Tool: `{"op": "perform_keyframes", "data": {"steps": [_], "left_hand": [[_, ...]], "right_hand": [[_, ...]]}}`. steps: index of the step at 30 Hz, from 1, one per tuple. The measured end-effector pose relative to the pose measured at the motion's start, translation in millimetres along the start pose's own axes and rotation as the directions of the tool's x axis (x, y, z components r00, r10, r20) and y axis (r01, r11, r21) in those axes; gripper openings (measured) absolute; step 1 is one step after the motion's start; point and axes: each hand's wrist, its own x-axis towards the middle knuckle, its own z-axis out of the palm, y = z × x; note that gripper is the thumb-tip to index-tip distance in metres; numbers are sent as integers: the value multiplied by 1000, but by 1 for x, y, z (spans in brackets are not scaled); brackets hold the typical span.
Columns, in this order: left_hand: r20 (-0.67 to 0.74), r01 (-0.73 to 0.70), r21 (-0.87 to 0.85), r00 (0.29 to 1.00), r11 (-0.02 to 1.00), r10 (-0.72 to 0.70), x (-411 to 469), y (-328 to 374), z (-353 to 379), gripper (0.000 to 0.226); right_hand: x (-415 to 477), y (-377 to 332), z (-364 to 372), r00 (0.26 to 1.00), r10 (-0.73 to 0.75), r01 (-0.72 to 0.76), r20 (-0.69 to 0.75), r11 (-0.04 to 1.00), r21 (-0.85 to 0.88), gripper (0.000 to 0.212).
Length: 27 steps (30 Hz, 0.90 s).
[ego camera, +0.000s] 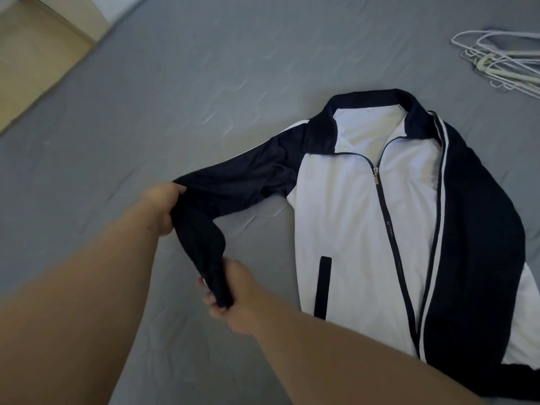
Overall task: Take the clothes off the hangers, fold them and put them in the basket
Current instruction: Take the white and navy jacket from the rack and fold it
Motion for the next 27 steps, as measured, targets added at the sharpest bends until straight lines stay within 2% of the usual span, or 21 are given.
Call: {"op": "perform_keyframes", "data": {"steps": [3,6,8,10,12,13,15,17,18,20,21,22,23,24,26,27], "left_hand": [[26,-68,-122,997,990,72,2,25,7,16],[134,-62,-255,986,965,98,-15,45,37,12],[192,-53,-337,974,940,124,-32,55,65,18],[253,-35,-346,959,937,129,-50,62,103,21],[279,-79,-287,946,955,163,-61,62,139,4],[293,-105,-259,939,960,181,-64,57,158,9],[323,-133,-183,928,974,187,-73,45,194,28],[368,-171,-28,914,985,169,-86,22,225,34],[388,-212,73,906,974,168,-91,9,237,35],[424,-366,300,878,881,220,-96,-19,256,36],[446,-455,409,856,791,261,-98,-31,265,36],[467,-530,508,832,679,299,-100,-42,272,35],[482,-584,586,809,562,337,-102,-51,279,35],[484,-606,634,796,480,365,-104,-58,285,36],[463,-630,645,772,432,435,-109,-65,296,36],[445,-636,620,767,459,462,-111,-65,300,38]], "right_hand": [[-33,-46,-17,986,24,-37,163,996,75,39],[-59,-75,-50,964,23,-51,265,994,100,70],[-78,-86,-80,960,-1,-47,279,985,166,79],[-102,-90,-117,973,-40,-22,229,965,262,82],[-122,-84,-154,988,-37,-21,149,929,369,84],[-133,-75,-174,996,-5,-32,87,906,421,84],[-152,-60,-211,997,60,-80,56,863,500,79],[-168,-43,-238,987,158,-136,-8,876,463,66],[-170,-32,-250,972,215,-153,-98,889,431,59],[-165,-8,-273,912,288,-179,-292,920,350,48],[-157,6,-289,874,316,-192,-370,923,334,58],[-150,18,-303,845,344,-217,-410,920,327,77],[-139,27,-311,835,352,-212,-423,915,343,87],[-133,33,-313,823,346,-220,-451,925,310,83],[-127,30,-302,796,306,-225,-523,951,213,62],[-128,25,-291,780,282,-230,-559,959,163,64]]}}
